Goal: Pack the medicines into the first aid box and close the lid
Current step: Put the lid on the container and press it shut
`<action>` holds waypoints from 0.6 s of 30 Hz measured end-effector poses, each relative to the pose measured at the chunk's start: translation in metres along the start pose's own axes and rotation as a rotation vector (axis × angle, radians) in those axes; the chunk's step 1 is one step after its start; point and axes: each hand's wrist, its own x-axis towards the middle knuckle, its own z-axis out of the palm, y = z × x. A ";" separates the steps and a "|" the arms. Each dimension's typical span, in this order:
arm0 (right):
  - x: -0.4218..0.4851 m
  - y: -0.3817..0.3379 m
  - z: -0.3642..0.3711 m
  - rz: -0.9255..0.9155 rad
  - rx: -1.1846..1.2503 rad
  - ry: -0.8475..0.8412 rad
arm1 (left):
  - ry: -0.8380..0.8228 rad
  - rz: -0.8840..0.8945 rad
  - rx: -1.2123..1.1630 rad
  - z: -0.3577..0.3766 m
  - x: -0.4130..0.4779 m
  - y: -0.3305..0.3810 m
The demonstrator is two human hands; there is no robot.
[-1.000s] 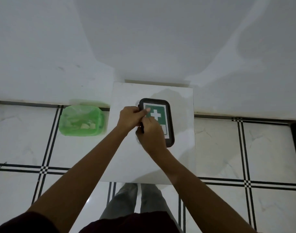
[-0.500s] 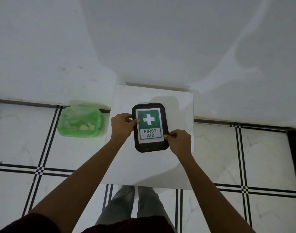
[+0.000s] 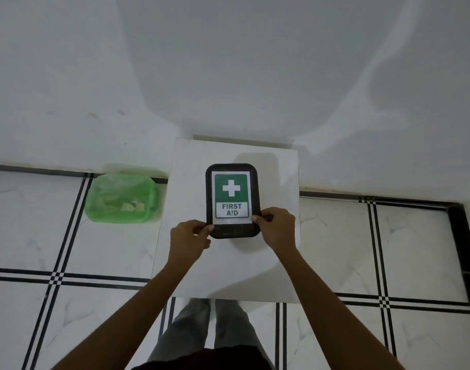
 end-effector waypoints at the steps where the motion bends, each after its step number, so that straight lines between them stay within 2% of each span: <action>1: 0.001 0.001 0.000 0.000 0.000 -0.036 | 0.005 -0.044 -0.040 0.001 -0.001 -0.002; 4: 0.002 0.004 -0.004 0.025 0.035 -0.117 | 0.018 -0.190 -0.239 0.003 0.004 -0.002; 7: 0.004 0.003 -0.007 0.102 0.117 -0.124 | 0.032 -0.268 -0.377 0.003 0.005 0.000; 13: 0.003 0.002 0.003 0.093 0.061 -0.020 | 0.120 -0.165 -0.272 0.007 0.000 0.003; 18: 0.005 0.003 0.000 0.124 0.137 -0.030 | 0.068 -0.258 -0.328 0.007 0.007 0.004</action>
